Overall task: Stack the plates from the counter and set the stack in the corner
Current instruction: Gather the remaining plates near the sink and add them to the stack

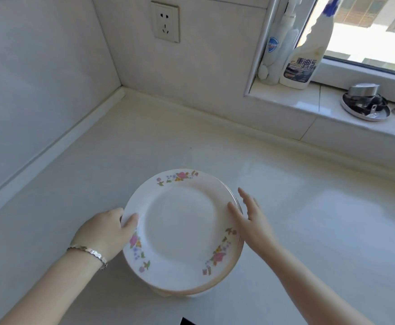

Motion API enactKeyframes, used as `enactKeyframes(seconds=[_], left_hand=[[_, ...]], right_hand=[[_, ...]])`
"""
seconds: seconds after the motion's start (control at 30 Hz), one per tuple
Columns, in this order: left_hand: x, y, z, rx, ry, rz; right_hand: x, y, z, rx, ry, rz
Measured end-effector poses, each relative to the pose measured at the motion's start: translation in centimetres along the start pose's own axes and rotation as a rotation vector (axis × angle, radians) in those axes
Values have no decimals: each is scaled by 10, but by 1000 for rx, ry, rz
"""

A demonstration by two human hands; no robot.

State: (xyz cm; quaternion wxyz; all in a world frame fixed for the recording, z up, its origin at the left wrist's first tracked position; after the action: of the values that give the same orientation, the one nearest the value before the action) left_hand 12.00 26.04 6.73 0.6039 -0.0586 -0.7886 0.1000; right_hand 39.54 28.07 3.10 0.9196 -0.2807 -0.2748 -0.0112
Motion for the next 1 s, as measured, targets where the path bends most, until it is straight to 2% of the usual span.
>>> enactKeyframes(seconds=[0.1,0.17,0.27,0.37,0.47,0.67,0.83,0.9,0.97,1.0], left_hand=[[-6,-2,2,-17,-49,-99],[-18,-1,3,5,-390,-157],[-34,2,-8,68,-1134,-256],[-42,1,-15,143,-1465,-363],[-44,-2,-19,153,-1641,-381],[-55,-3,-16,92,-1675,-380],[-56,-1,-11,50,-1556,-348],[-52,-2,-5,40,-1354,-309],[-42,-3,-2,-26,-907,-332],[-33,-4,-5,-75,-665,-424]], right_hand=[[-9,-3,-4,-116,303,174],[-11,-6,-3,-105,402,225],[-12,-10,-6,-69,489,237],[-17,-15,-9,-104,597,274],[-23,-17,-12,-96,735,244],[-31,-19,-14,-57,838,185],[-22,-13,-15,-14,677,196],[-17,-10,-19,4,521,253],[-10,-7,-23,21,388,294],[-5,-5,-26,19,343,298]])
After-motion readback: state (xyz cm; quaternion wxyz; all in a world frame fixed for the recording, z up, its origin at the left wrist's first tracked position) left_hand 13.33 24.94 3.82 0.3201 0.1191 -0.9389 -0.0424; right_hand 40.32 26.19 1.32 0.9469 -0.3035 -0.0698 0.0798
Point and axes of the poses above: each hand's wrist, its own y-axis towards the middle knuckle, its own x-axis out of the back of the hand, z = x × y, the point moved 3 cm from there along y, towards the middle knuckle, and after that the axes turned 15 degrees about -x, right-handed, at the moved point
